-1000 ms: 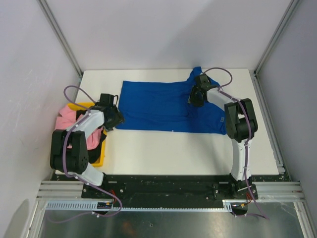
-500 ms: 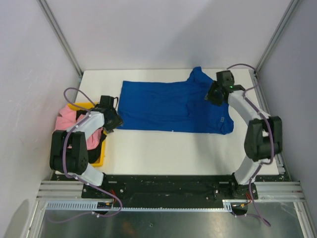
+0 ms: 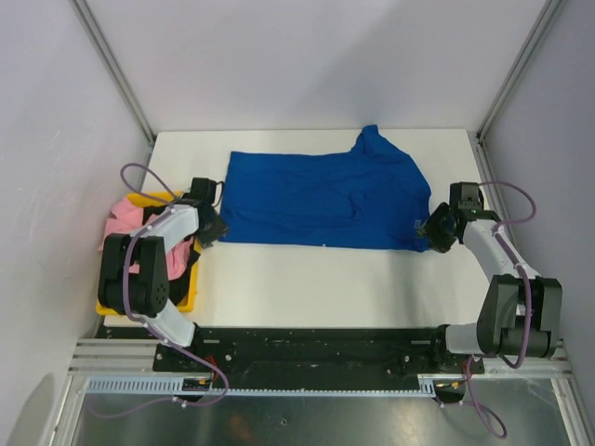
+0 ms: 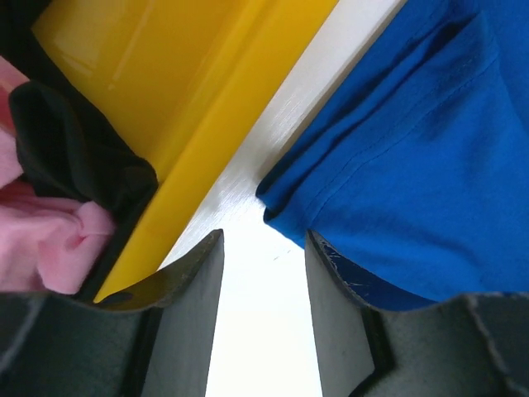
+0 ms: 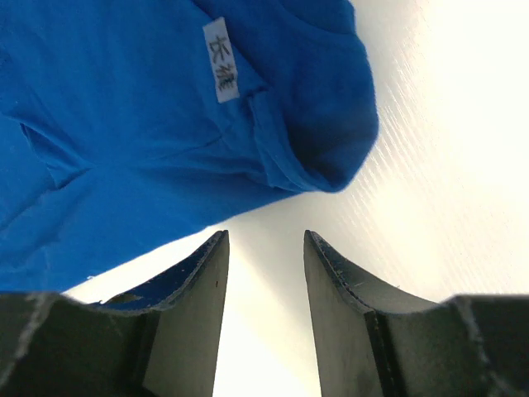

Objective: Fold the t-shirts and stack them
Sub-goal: Fold the flattened tshirt in 1/3 of the way

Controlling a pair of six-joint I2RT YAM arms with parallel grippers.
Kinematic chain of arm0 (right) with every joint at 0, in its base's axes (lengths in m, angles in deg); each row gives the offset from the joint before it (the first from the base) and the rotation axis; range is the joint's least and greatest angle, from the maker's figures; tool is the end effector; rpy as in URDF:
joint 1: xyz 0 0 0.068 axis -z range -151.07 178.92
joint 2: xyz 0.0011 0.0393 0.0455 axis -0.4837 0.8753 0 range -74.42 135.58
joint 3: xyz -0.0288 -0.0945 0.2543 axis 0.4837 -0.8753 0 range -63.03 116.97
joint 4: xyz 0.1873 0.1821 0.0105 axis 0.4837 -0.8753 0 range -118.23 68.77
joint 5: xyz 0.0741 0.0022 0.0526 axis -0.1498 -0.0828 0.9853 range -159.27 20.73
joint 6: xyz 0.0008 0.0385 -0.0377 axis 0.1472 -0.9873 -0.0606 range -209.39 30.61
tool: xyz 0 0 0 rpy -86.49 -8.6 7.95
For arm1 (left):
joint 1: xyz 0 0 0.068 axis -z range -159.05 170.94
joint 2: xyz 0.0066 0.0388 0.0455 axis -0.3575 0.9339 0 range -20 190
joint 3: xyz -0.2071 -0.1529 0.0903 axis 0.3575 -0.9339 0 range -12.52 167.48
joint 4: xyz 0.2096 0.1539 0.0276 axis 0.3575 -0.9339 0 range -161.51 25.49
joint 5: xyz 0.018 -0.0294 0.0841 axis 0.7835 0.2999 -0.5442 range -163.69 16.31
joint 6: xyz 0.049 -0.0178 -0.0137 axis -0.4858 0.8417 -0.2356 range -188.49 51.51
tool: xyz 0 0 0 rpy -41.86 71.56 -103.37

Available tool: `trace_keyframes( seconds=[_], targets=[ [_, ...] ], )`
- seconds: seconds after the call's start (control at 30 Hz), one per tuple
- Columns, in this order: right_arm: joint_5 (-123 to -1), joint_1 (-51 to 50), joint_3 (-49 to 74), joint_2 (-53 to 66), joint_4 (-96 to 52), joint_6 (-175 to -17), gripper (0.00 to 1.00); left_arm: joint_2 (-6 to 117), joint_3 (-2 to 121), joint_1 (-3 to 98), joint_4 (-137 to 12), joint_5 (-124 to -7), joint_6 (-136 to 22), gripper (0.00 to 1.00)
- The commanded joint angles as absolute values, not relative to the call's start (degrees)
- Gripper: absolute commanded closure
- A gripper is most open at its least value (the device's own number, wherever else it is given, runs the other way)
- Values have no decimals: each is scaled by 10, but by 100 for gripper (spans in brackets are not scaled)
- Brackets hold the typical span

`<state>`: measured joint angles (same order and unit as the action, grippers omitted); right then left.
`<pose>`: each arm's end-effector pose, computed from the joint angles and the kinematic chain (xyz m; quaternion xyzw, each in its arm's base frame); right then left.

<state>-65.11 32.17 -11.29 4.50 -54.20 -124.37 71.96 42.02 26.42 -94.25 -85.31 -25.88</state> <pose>0.2689 -0.0127 0.2192 0.3073 0.9154 0.1042 0.2381 0.3017 -0.0217 0.1758 -0.3295 0.9180 0.0104 0.2203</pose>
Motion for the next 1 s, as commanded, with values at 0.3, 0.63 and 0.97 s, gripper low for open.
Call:
trace_keyframes(
  seconds=[0.3, 0.63, 0.97],
  targets=[
    [-613, 363, -175, -8, -533, -1260, 54, 751, 463, 261, -935, -894, -241, 56],
    [-635, 369, -185, -8, -545, -1261, 54, 773, 463, 262, -934, -900, -244, 63],
    [-673, 375, -193, 2, -535, -1261, 54, 778, 465, 261, -932, -897, -246, 68]
  ],
)
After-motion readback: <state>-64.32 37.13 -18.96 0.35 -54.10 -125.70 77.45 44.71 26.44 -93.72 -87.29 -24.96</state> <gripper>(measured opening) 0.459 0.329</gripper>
